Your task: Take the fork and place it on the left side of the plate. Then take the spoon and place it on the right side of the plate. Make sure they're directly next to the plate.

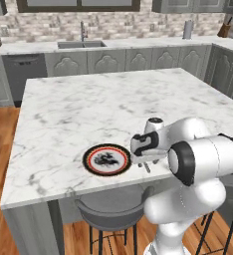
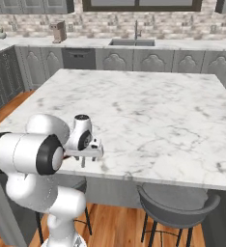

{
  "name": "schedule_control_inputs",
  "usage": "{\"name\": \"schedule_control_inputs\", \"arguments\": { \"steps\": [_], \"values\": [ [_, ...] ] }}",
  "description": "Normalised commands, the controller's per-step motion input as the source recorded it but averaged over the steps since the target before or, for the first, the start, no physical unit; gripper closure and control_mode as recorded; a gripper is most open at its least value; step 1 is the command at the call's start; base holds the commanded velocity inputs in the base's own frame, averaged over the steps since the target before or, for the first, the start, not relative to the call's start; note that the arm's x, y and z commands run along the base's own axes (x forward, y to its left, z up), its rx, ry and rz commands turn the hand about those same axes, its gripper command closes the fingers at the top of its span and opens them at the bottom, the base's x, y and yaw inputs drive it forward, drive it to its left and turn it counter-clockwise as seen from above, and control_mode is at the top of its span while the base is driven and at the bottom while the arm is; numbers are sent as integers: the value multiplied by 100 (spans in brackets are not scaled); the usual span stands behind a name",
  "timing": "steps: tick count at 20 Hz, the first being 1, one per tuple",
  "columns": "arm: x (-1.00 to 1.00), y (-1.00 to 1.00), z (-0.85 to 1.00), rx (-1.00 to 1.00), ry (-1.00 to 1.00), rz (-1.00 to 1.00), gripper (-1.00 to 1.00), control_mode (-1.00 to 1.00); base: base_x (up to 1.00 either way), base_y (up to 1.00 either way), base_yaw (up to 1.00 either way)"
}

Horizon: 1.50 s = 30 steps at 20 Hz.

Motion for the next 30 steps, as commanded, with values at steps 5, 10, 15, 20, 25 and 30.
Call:
{"name": "schedule_control_inputs", "arguments": {
  "steps": [5, 10, 15, 20, 25, 30],
  "values": [
    [-74, -20, 57, 9, -7, -1, -100, -100, 0, 0, 0],
    [-48, 2, 97, 6, -7, 0, -100, -100, 0, 0, 0],
    [-48, 4, 100, 1, -6, 0, -100, -100, 0, 0, 0],
    [-60, 0, 96, 0, -11, 0, -100, -100, 0, 0, 0],
    [-68, -18, 50, 0, -4, 2, -100, -100, 0, 0, 0],
    [-35, -2, 16, 0, 0, 0, -100, -100, 0, 0, 0]
  ]
}}
